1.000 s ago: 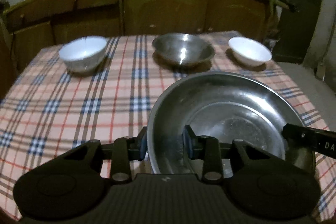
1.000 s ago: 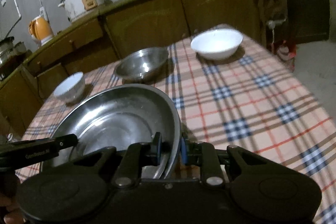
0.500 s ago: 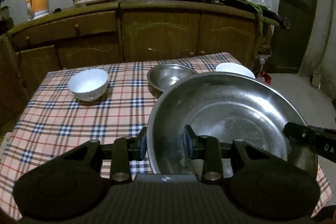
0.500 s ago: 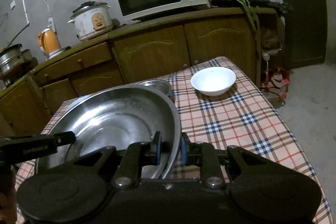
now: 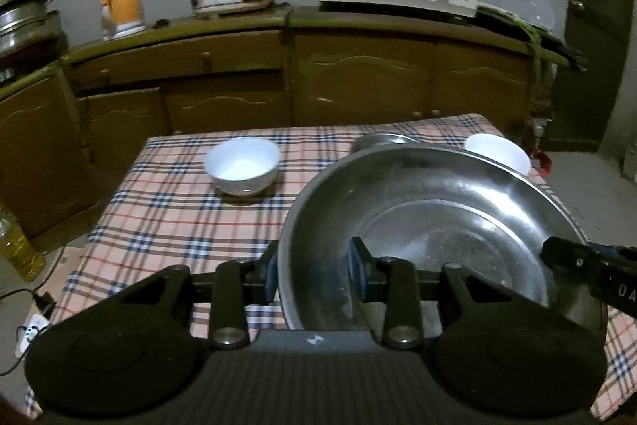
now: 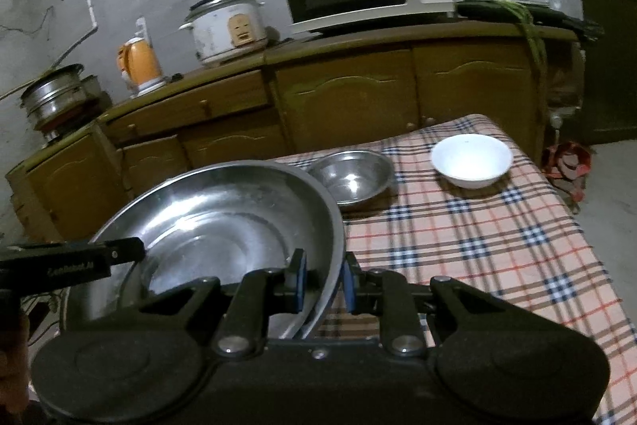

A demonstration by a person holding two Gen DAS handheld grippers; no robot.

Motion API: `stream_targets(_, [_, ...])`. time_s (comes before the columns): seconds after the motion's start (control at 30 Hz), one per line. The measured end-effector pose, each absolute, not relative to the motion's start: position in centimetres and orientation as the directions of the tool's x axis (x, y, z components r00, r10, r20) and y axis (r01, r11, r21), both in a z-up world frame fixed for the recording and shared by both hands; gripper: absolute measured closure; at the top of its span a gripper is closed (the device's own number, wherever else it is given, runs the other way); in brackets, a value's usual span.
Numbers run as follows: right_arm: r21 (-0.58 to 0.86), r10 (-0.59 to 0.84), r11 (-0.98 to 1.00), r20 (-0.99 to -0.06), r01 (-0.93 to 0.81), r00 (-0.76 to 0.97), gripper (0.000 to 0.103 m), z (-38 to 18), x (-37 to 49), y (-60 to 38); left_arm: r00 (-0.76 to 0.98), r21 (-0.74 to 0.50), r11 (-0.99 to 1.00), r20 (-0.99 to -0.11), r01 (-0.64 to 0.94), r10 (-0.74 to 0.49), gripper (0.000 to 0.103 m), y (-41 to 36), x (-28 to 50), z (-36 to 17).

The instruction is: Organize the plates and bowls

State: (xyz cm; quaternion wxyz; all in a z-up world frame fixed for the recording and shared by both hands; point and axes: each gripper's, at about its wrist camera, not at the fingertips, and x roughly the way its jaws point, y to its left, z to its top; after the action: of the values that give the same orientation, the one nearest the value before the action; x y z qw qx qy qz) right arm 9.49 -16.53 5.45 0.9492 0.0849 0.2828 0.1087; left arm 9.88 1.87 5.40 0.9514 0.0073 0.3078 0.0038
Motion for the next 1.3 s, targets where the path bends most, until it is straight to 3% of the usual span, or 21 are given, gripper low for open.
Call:
stream_targets(0.7, [0.209,0.369,0.93,-0.519,-0.304,0.771,0.078,3.5,12.2,-5.2,0.799,0.034,0.986,-0.582,-0.165,0.154,0.068,11.3,9.7,4.2])
stream_targets(1.3, [0.161,0.367,0.927,-0.575,-0.338,0.731,0.078,-3.3,15.9,2.6,0.751,0.022,0.979,-0.638,-0.203,0.17,0.068,18.2,12.3,-2.0])
